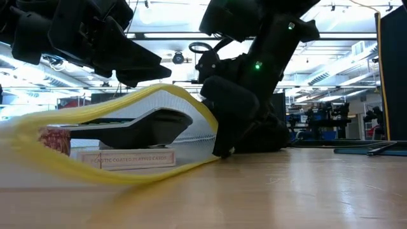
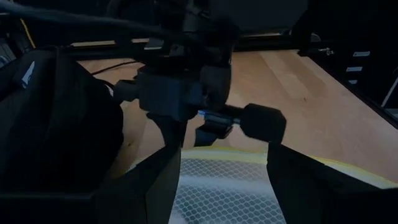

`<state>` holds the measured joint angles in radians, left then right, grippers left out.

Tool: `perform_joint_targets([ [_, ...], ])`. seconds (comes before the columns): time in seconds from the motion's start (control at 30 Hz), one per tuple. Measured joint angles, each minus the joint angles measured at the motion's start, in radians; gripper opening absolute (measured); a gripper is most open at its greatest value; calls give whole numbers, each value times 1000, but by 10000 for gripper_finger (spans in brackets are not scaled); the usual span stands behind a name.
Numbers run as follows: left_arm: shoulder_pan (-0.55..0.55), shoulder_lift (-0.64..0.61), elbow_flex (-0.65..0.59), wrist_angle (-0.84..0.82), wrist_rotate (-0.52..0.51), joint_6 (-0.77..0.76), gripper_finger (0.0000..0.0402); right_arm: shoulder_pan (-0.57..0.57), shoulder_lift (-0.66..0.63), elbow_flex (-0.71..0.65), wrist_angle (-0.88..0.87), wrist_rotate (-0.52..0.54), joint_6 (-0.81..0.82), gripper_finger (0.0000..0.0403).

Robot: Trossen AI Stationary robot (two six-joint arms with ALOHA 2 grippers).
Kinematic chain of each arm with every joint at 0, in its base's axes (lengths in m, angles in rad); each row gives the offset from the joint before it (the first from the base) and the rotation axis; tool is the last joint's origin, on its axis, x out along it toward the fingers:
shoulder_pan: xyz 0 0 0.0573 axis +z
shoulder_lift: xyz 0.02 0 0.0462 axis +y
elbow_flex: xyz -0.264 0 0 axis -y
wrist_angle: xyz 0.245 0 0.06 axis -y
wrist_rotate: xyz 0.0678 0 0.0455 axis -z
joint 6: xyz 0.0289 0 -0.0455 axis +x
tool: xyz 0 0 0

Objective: Unpack backpack
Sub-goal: Close the yellow zip bag

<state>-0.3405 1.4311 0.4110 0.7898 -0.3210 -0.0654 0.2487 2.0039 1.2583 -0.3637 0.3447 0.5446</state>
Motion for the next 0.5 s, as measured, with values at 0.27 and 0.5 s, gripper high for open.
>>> perform_joint_targets([
  [0.27,0,0,0,-1,0,-8,209,5,-2,0,2,8,-7,64],
  [0.5,0,0,0,-1,10,-18,209,14,-14,1,-14,11,-8,63],
])
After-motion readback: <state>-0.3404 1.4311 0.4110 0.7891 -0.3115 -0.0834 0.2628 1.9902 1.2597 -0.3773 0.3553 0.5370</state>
